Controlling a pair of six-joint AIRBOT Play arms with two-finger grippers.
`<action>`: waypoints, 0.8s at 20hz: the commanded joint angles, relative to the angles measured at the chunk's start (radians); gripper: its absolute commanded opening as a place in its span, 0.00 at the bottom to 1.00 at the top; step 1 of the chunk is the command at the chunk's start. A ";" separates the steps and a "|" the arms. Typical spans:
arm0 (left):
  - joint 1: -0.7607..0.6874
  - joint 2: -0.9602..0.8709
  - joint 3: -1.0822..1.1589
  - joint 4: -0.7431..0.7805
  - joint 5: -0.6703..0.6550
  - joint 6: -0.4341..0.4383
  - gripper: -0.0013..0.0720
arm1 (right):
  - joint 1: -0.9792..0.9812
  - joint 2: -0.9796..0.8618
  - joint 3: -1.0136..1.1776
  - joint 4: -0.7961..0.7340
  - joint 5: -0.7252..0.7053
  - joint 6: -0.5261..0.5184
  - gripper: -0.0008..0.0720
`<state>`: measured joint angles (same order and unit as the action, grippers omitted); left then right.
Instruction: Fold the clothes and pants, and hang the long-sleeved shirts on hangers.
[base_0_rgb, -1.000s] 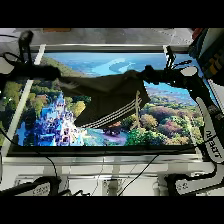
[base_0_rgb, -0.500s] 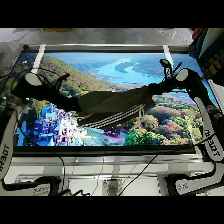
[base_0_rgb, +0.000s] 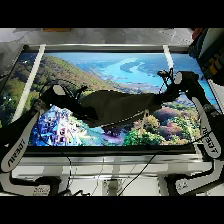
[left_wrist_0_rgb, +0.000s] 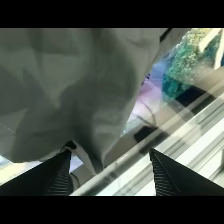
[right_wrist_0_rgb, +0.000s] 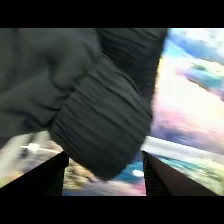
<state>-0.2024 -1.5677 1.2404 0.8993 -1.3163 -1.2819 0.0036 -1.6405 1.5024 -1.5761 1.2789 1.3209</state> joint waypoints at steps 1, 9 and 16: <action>0.029 -0.009 0.010 0.029 0.003 0.011 0.61 | -0.044 -0.004 0.006 -0.201 -0.054 0.035 0.73; 0.230 0.090 0.087 0.042 0.003 0.011 0.26 | -0.294 -0.011 0.077 0.120 -0.165 0.116 0.04; 0.214 0.099 0.086 0.042 0.004 0.011 0.26 | -0.268 -0.119 0.077 0.774 -0.214 -0.228 0.19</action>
<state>0.0170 -1.4734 1.3251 0.9409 -1.3151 -1.2716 -0.2913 -1.7157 1.5787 -0.9463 1.0786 1.1828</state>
